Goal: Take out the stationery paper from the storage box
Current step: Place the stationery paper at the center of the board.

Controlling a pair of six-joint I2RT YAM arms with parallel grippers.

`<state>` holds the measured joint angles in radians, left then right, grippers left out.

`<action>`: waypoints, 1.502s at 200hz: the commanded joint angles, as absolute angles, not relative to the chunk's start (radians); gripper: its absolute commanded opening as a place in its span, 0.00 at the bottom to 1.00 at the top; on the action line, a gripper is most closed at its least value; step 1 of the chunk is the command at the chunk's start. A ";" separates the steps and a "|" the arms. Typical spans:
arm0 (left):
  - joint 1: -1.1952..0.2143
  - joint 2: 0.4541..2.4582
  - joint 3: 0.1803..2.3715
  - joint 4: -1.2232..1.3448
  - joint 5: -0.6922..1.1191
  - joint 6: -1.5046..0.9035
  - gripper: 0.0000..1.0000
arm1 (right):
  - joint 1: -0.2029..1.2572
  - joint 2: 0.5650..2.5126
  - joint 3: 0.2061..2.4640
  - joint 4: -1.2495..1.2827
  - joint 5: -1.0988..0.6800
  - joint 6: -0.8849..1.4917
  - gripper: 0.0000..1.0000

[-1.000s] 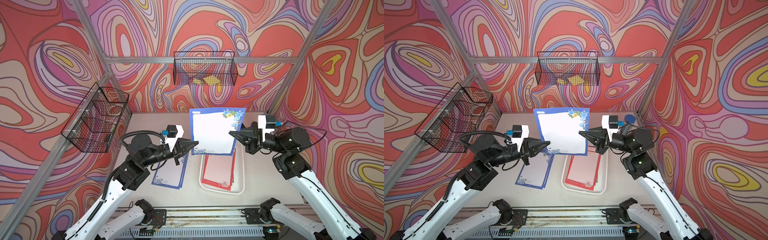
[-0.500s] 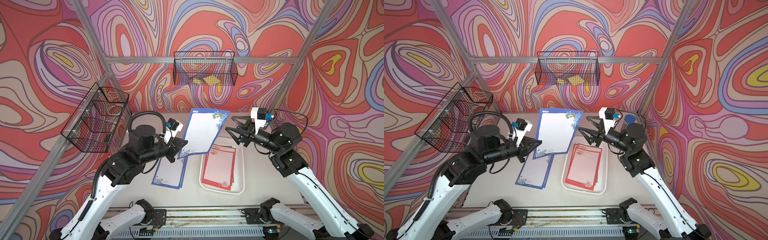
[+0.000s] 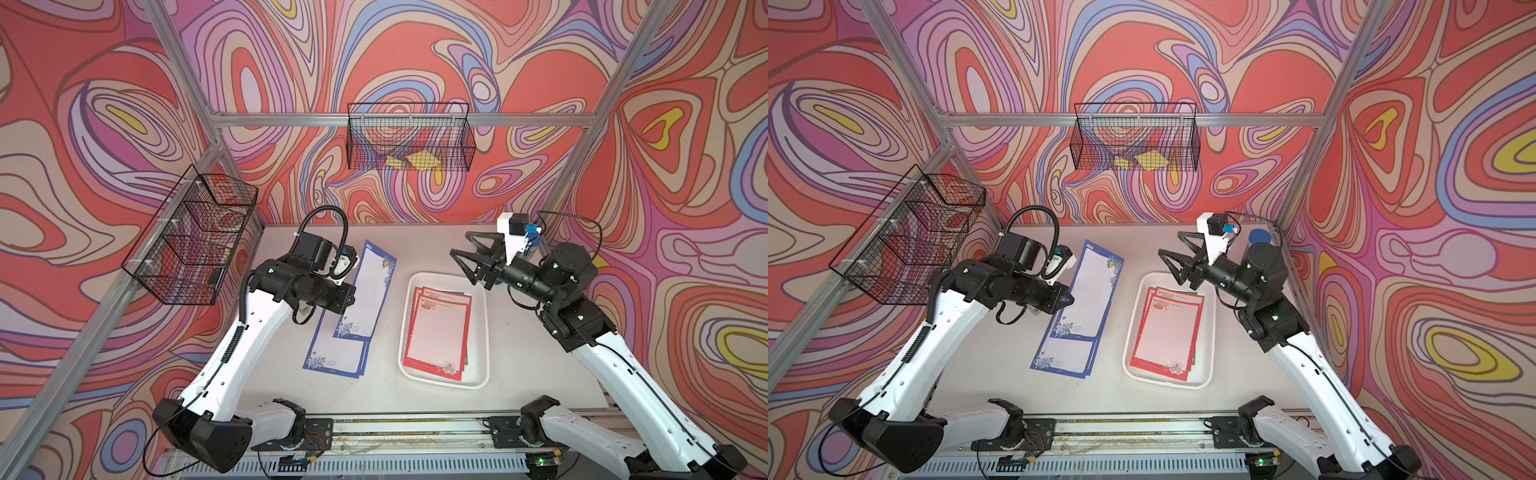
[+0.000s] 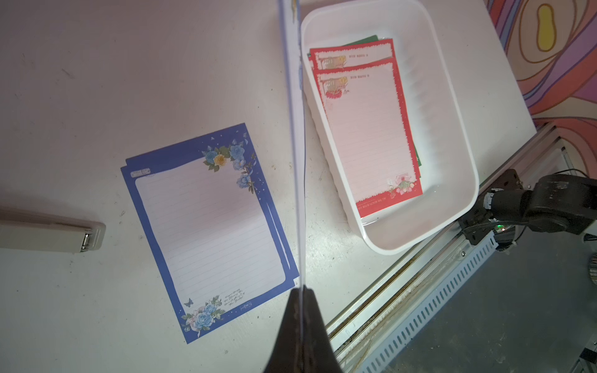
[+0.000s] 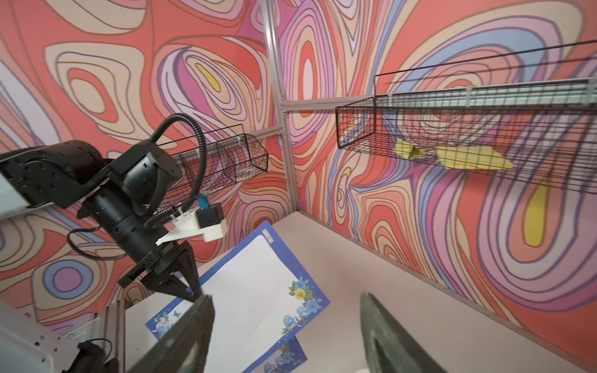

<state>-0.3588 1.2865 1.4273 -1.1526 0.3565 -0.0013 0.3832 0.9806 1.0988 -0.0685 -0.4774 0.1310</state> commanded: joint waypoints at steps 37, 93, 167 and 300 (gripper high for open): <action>-0.217 1.391 1.366 -1.201 0.564 0.072 0.00 | 0.385 1.053 1.124 -0.285 0.061 0.186 0.74; -0.144 1.445 1.336 -1.242 0.656 0.117 0.00 | 0.385 1.081 1.090 -0.270 0.003 0.236 0.74; -0.073 1.487 1.243 -1.215 0.663 0.129 0.00 | 0.384 1.133 1.093 -0.271 -0.031 0.270 0.73; -0.046 1.569 1.300 -1.257 0.678 0.165 0.00 | 0.384 1.155 1.083 -0.294 -0.034 0.265 0.73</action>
<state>-0.0513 1.5970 1.2774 -1.1973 0.6518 0.1349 0.3828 1.1488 1.0992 -0.2855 -0.0242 0.2569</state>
